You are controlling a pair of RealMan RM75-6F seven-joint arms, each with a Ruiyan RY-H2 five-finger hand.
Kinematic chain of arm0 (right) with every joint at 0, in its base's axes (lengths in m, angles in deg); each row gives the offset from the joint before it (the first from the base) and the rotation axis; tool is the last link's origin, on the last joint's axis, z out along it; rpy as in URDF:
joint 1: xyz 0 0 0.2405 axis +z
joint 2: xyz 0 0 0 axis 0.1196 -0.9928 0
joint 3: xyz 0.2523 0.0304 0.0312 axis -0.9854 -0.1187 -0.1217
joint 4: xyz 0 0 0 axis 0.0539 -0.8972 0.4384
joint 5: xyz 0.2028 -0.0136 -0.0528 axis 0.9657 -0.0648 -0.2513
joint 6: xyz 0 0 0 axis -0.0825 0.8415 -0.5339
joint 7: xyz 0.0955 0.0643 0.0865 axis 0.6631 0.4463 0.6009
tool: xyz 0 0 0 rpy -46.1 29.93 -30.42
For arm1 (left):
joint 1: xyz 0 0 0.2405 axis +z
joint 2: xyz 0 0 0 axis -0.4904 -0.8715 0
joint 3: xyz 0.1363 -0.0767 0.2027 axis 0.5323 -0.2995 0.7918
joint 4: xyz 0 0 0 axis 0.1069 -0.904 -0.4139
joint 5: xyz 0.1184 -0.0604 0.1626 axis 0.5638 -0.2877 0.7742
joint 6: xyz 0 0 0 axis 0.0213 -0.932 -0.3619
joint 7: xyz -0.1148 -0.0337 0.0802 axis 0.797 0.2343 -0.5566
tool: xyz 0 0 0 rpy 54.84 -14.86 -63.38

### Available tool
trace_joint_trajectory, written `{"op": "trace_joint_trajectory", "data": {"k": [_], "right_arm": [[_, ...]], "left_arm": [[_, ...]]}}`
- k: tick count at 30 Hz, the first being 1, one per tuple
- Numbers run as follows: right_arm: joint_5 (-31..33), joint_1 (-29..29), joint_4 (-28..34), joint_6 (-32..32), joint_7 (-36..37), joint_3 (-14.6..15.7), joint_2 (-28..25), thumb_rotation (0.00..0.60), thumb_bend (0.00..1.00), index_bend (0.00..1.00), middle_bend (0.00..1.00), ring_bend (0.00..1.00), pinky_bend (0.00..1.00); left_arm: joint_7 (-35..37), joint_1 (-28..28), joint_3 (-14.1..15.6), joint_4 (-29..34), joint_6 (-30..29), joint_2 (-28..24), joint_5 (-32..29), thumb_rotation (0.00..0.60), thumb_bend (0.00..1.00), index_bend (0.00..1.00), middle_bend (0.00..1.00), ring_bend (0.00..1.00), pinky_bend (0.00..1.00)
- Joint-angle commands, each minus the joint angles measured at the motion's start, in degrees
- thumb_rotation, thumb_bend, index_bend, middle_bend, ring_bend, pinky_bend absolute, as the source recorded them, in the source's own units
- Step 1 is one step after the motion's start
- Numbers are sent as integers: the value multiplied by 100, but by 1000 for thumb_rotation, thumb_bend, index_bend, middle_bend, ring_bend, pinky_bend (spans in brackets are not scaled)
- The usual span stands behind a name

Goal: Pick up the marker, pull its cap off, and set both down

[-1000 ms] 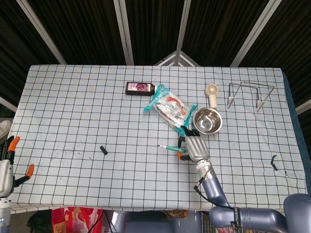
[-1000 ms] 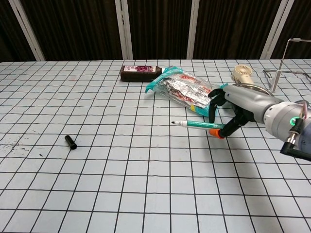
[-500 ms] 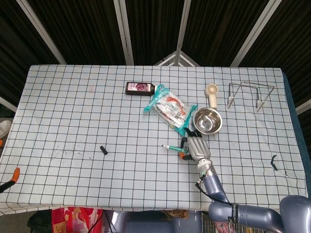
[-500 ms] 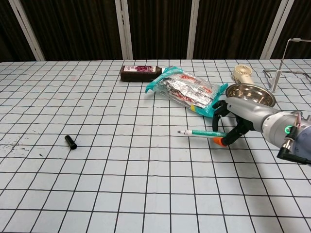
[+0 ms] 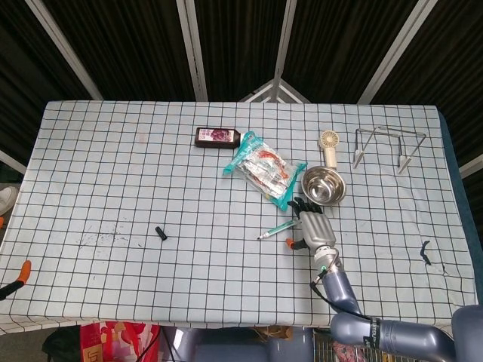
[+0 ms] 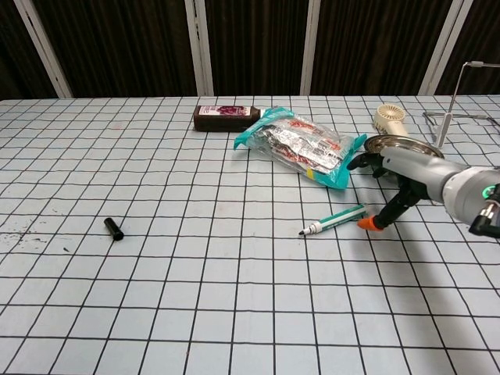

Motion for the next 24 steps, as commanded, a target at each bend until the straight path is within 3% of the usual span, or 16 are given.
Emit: {"op": "trace_joint_trajectory", "data": {"k": [1,6,9,13,17,24], "right_arm": [[-333,-242,542,333,270,-124,-452,600,267,146,77,124,36],[-1150,-757,1143,1054,640,-116,-1273,600,268,222,78,142,36],[-1711,-1148,1220,1555,782,58,-1766,600,267,243,77,144,36],[-2392,-1646,925,1978,1007,444,-2314,600,268,245,78,144,36],[-2797,-2112,481,2077,1695,793,-2754,600,268,245,78,144,36],[-3174,-2672,-296,2150,2899,1057,-3089,600,268,245,78,144,36]], "left_arm": [[28,12,-20,20,-54,-8,82,600,482,28,0,0,0],[104,57,-6,-6,-54,-32,93,600,482,35,0,0,0],[97,56,-44,-70,-38,-13,26,600,482,36,0,0,0],[228,74,-58,-50,-64,-32,102,600,482,36,0,0,0],[271,112,-49,46,-147,-121,248,600,482,36,0,0,0],[372,222,-48,225,-285,-333,330,600,482,36,0,0,0]]}}
